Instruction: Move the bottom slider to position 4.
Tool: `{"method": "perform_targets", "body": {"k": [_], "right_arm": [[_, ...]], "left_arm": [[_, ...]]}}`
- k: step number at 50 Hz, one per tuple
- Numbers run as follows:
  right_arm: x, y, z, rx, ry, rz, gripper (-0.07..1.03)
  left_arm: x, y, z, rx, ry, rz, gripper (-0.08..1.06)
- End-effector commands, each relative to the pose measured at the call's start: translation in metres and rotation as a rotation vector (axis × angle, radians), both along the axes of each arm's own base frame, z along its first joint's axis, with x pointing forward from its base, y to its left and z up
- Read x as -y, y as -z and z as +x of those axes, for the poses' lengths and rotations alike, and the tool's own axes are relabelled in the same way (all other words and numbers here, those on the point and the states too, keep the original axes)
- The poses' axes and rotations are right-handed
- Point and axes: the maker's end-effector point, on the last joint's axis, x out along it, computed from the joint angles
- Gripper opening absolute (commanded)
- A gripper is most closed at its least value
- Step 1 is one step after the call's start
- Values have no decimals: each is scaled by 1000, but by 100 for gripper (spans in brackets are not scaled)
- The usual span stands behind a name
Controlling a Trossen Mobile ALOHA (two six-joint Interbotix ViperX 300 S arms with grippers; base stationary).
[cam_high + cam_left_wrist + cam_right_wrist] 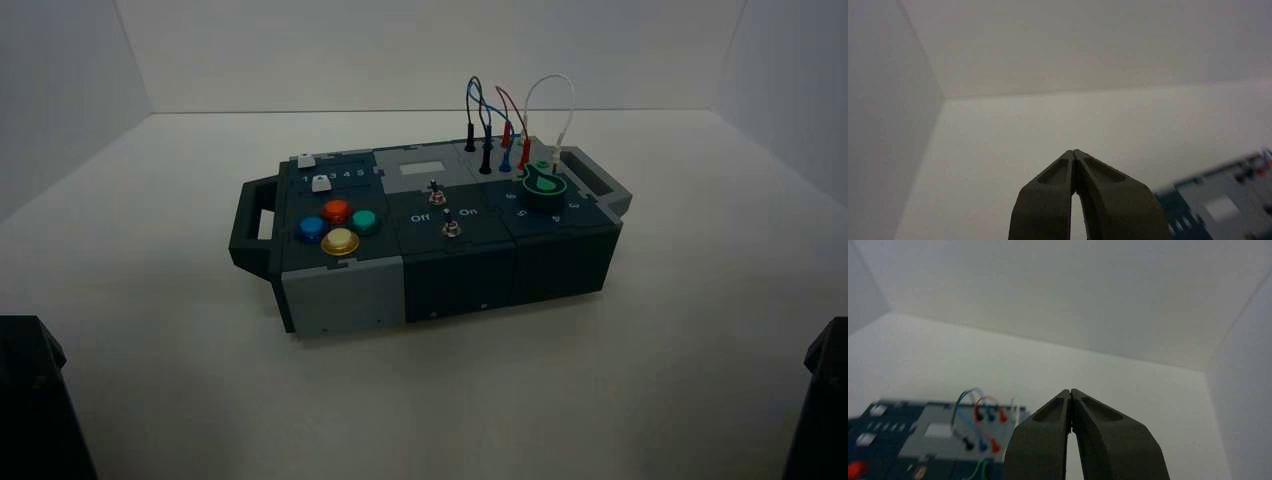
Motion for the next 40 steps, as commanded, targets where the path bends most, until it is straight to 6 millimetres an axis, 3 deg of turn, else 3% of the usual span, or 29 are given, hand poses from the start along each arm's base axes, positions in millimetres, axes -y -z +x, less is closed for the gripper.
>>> {"method": "perform_targets", "body": {"k": [1, 16, 40], "right_arm": [[-7, -11, 3, -13, -28, 1, -2], [-23, 3, -6, -136, -109, -30, -2], [-64, 25, -13, -285, -292, -106, -2]], "left_arm": [[16, -4, 4, -59, 55, 7, -3], [50, 0, 0, -153, 165, -11, -3], [60, 24, -30, -384, 210, -17, -3]]}}
